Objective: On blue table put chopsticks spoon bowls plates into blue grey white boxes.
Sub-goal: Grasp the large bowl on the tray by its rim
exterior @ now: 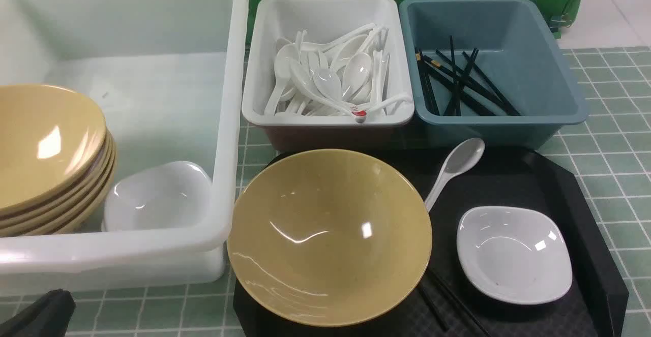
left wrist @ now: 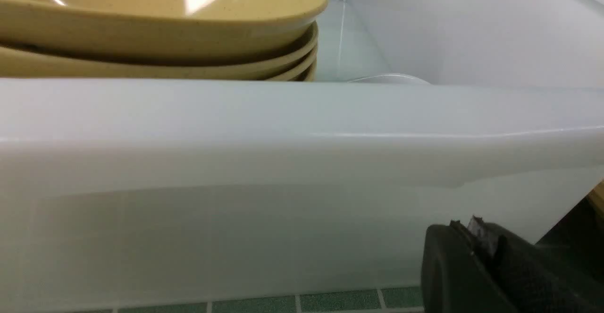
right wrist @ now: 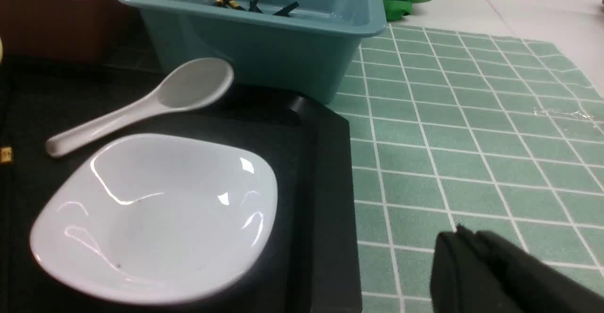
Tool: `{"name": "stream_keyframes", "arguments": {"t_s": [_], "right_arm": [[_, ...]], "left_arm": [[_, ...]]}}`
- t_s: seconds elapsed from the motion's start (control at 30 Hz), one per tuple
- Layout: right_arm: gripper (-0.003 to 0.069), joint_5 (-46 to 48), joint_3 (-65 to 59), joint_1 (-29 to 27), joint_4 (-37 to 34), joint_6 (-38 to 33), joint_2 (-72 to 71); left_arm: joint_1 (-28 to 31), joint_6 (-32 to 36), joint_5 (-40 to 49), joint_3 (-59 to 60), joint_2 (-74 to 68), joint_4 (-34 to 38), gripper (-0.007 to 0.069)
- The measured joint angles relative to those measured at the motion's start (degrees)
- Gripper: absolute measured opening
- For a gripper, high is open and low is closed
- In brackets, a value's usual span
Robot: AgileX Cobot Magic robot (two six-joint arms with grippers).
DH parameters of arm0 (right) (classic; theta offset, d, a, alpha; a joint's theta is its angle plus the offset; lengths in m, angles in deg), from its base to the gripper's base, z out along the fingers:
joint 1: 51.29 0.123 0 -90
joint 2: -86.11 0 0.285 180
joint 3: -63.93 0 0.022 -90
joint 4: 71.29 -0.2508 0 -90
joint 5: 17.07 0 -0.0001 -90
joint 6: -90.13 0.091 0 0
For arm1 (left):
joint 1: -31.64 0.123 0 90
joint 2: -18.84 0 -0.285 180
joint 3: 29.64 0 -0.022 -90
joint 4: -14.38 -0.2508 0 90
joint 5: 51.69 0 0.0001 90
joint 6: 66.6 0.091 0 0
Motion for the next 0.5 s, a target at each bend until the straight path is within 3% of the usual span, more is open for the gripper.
{"name": "stream_keyframes", "arguments": {"t_s": [0.5], "right_arm": [[0.0077, 0.06, 0.0, 0.0, 0.0, 0.0, 0.0]], "left_arm": [[0.0, 0.0, 0.0, 0.0, 0.0, 0.0, 0.0004]]}}
